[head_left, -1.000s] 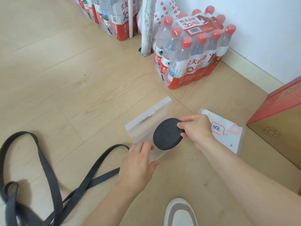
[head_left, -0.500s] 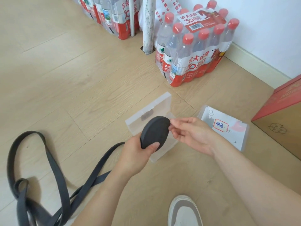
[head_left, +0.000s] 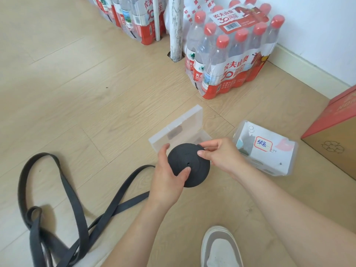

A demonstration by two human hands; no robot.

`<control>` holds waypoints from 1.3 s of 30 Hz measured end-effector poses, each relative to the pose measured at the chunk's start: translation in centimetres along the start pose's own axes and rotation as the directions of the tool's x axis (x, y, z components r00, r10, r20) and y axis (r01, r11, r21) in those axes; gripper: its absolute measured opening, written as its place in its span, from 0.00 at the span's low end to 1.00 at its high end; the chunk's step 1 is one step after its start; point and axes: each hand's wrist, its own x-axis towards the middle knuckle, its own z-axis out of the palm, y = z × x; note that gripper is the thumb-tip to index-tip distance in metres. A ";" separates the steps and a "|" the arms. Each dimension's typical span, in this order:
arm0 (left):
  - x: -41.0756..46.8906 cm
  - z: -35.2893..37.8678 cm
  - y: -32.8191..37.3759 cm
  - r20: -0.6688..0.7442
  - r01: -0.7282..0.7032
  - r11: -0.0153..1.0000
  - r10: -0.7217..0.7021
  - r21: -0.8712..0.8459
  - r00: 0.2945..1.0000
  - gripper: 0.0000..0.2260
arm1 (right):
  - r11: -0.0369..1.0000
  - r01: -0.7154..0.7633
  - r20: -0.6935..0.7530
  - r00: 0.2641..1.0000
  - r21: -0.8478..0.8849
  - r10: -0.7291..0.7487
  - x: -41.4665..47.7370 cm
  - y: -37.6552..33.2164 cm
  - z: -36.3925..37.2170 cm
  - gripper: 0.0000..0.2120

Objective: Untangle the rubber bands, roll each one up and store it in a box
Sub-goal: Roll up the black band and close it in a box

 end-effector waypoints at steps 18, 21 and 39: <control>0.5 1.9 0.1 -0.092 -0.021 0.780 0.101 0.626 0.991 0.39 | 0.894 0.072 0.207 0.978 -0.442 0.023 4.3 -3.6 1.1 0.13; 0.1 2.8 -0.1 -0.107 0.018 0.804 0.056 0.594 0.993 0.41 | 0.847 0.096 0.259 0.965 -0.522 0.051 4.2 -3.8 1.7 0.18; 1.9 4.6 0.3 -0.115 0.095 0.692 -0.017 0.715 0.993 0.33 | 0.704 0.138 0.184 0.983 -0.696 -0.010 5.5 -1.3 3.2 0.14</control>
